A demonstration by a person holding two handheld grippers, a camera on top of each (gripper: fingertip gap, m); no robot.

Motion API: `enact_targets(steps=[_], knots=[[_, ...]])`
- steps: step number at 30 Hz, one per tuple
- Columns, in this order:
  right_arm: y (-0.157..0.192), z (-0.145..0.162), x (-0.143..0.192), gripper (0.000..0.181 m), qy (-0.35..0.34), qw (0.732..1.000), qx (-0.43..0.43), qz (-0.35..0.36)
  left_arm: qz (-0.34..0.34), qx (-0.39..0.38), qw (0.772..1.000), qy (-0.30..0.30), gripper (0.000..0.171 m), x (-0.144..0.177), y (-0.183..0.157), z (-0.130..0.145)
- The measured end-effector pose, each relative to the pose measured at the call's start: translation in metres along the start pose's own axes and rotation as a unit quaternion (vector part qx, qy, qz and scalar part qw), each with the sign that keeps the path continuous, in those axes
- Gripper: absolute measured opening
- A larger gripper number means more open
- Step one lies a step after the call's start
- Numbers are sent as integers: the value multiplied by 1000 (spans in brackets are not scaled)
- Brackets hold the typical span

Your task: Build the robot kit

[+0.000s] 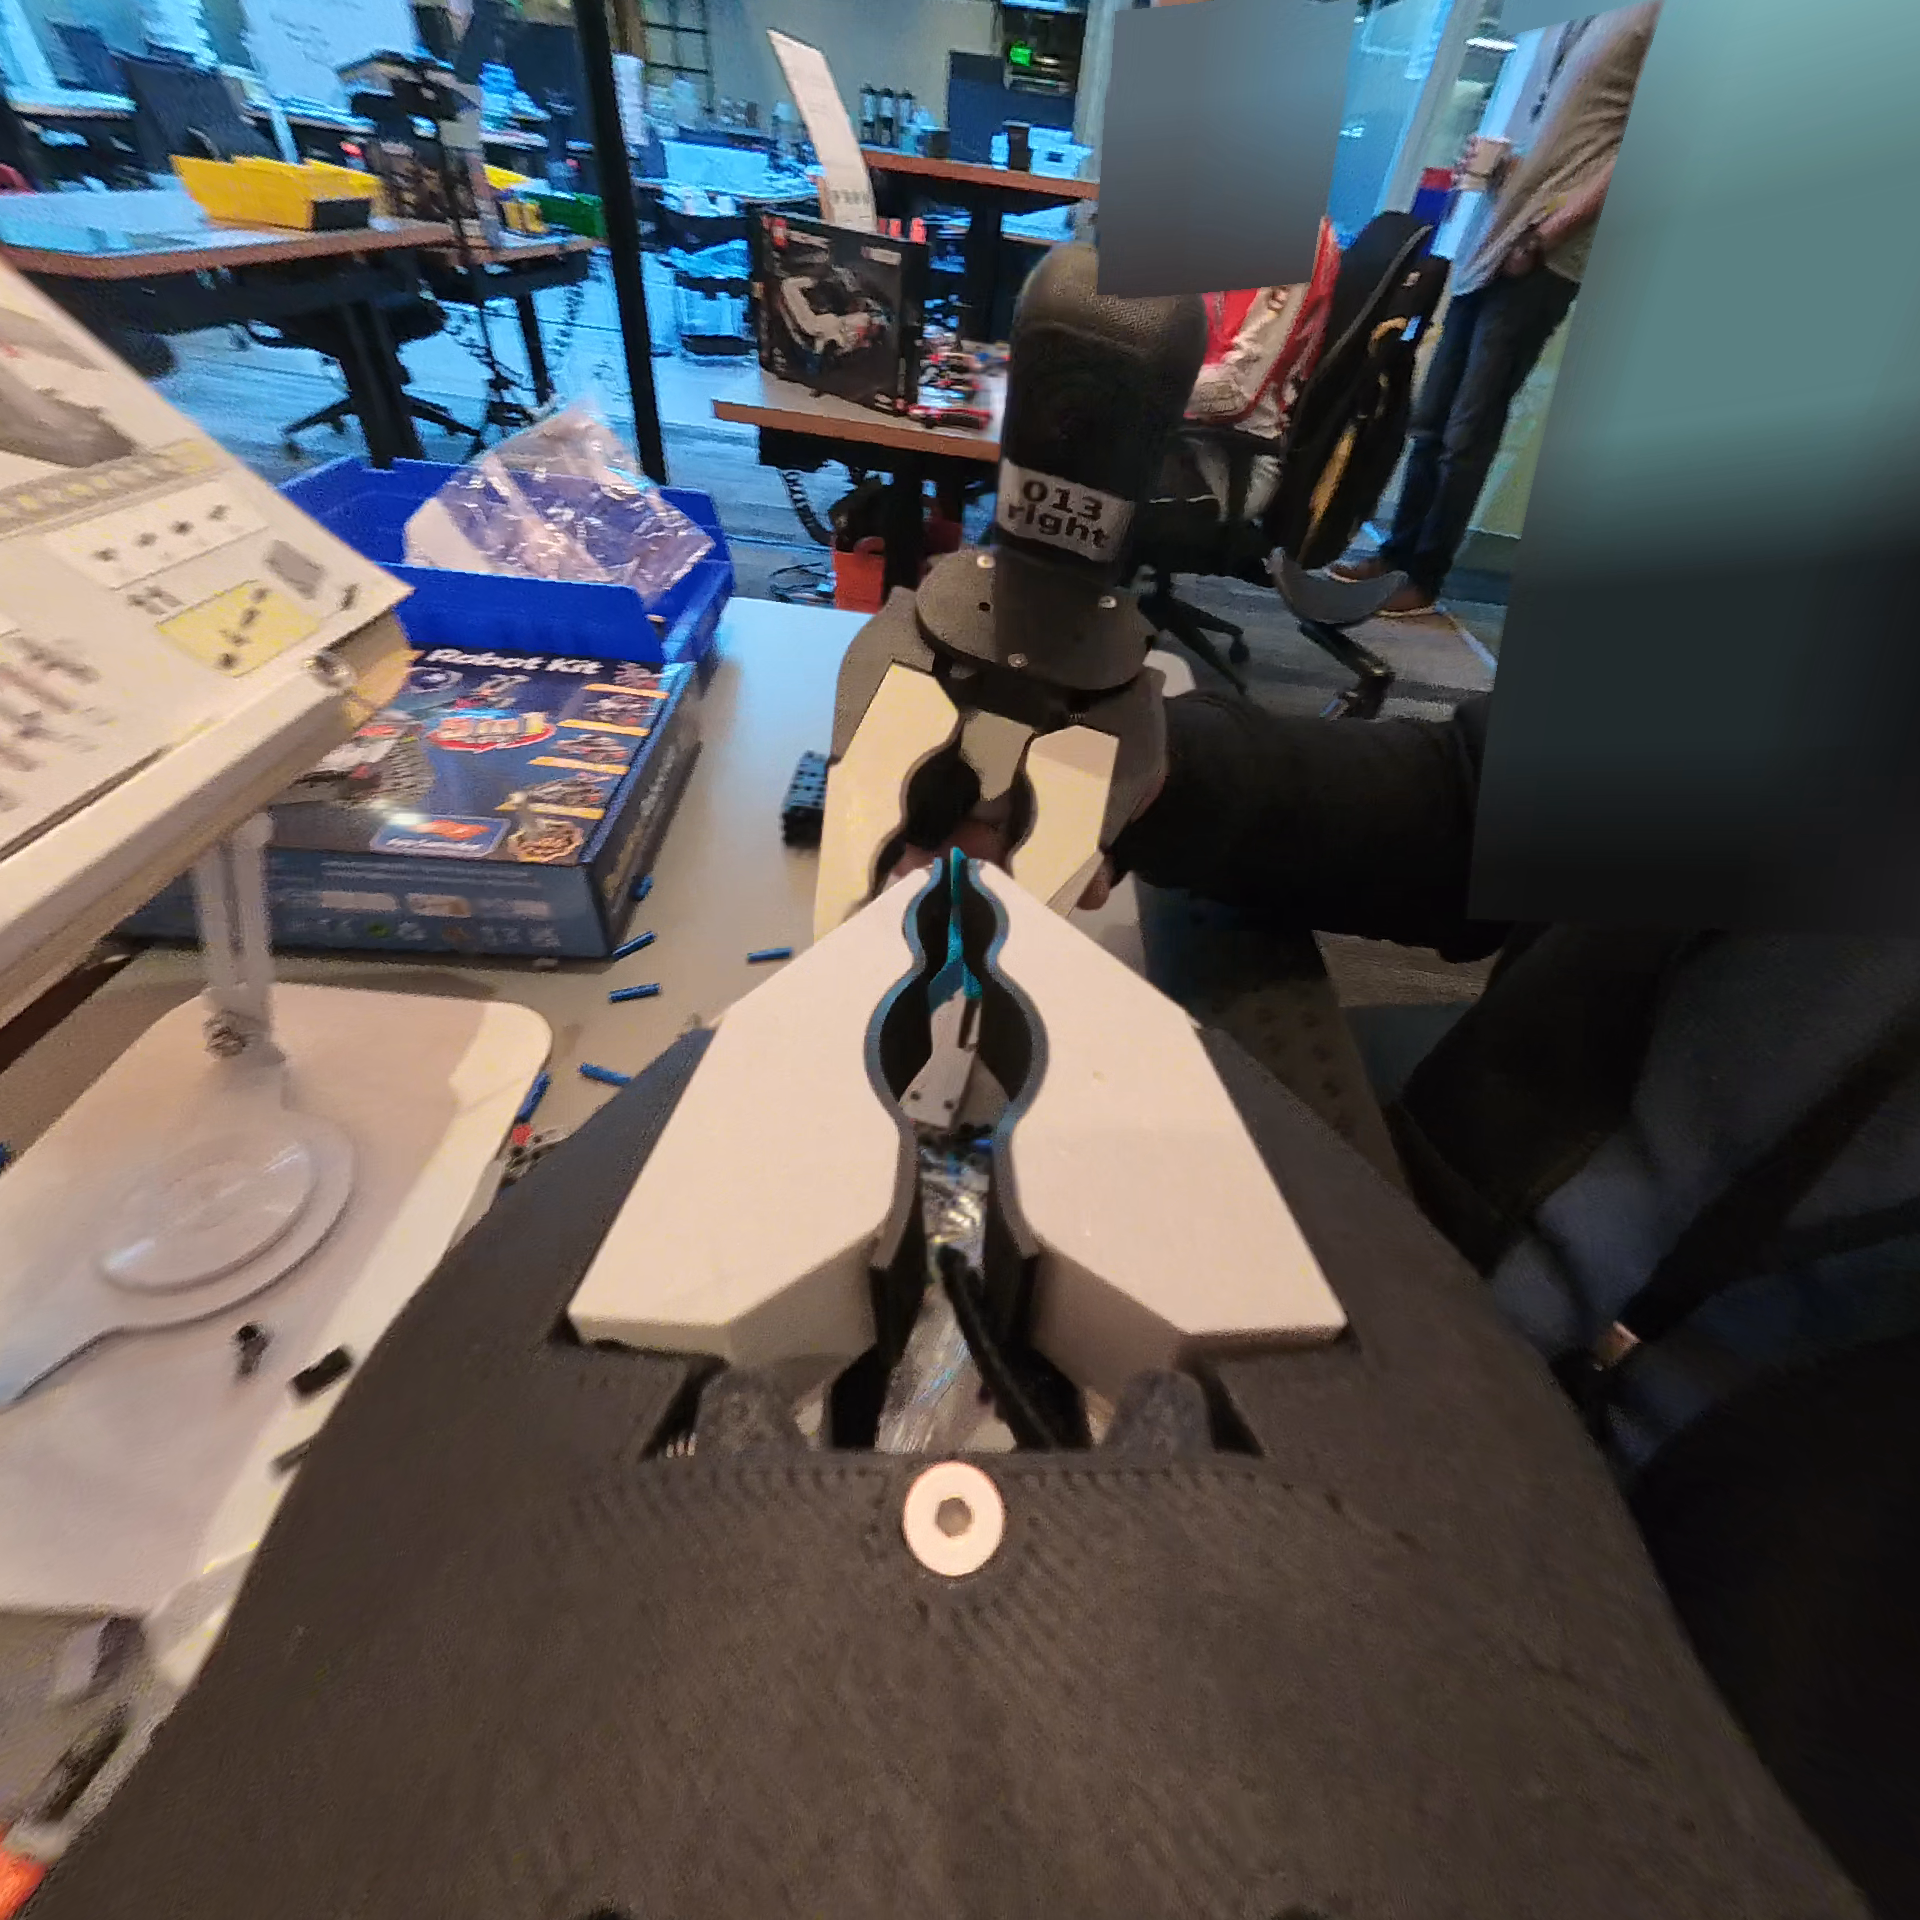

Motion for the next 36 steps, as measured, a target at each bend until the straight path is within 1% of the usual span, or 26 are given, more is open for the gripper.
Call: enact_targets(steps=[1,2,4,6,7,9,10,11,12,13,15,16,18,20,21,24,26,28,30,31,33,36], knots=[[4,0,1,17,8,1000,10,0,7,0,1000,2,0,-6,-1,-1],[7,2,3,10,16,1000,19,2,9,-2,1000,4,0,-11,-1,-1],[9,5,8,8,29,999,18,12,21,4,1000,5,0,-19,-1,0],[8,10,19,7,38,999,-1,16,10,5,1000,20,2,-24,1,3],[6,13,27,6,43,999,-19,25,6,8,999,35,8,-24,3,5],[-3,30,46,6,88,992,-86,30,-28,-5,996,79,24,-20,12,16],[-7,43,54,6,122,986,-113,30,-41,-16,994,100,30,-17,17,22],[-11,57,63,6,155,978,-131,45,-48,-21,991,124,35,-14,23,29],[-11,70,69,6,185,970,-151,44,-57,-27,986,157,40,-14,30,38],[-8,81,74,6,208,963,-168,33,-53,-33,979,192,47,-14,36,48],[-5,99,80,6,246,951,-182,35,-55,-55,964,254,58,-18,49,64],[0,107,80,6,267,945,-189,20,-56,-67,955,285,63,-21,56,72],[9,119,79,6,291,934,-205,-9,-46,-70,945,315,66,-30,69,79],[15,129,77,6,317,924,-210,-28,-14,-56,940,337,68,-42,77,87],[17,131,76,6,317,924,-212,-31,-8,-54,934,353,72,-47,81,91],[18,136,72,6,313,925,-213,-40,21,-31,917,396,74,-63,90,101],[17,137,71,7,305,927,-214,-43,50,6,916,398,75,-70,95,105],[16,138,71,10,299,929,-214,-44,92,56,908,405,83,-74,97,110],[16,139,71,10,292,932,-211,-49,131,103,900,402,83,-76,96,112],[16,139,70,11,290,932,-211,-50,143,120,895,405,90,-78,95,113],[17,141,69,11,289,932,-210,-53,171,152,888,400,92,-81,90,111],[18,142,69,11,284,934,-207,-56,183,152,878,416,93,-85,83,114]])
Point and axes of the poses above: each gripper's, where its closed fingertips meet, x back along the fingers, z out of its underside, y = z × x across the jaws, the point moved 7 cm from there along x, back along the fingers, and after that the axes turned 3 degrees about -x, right-handed, at the moved point
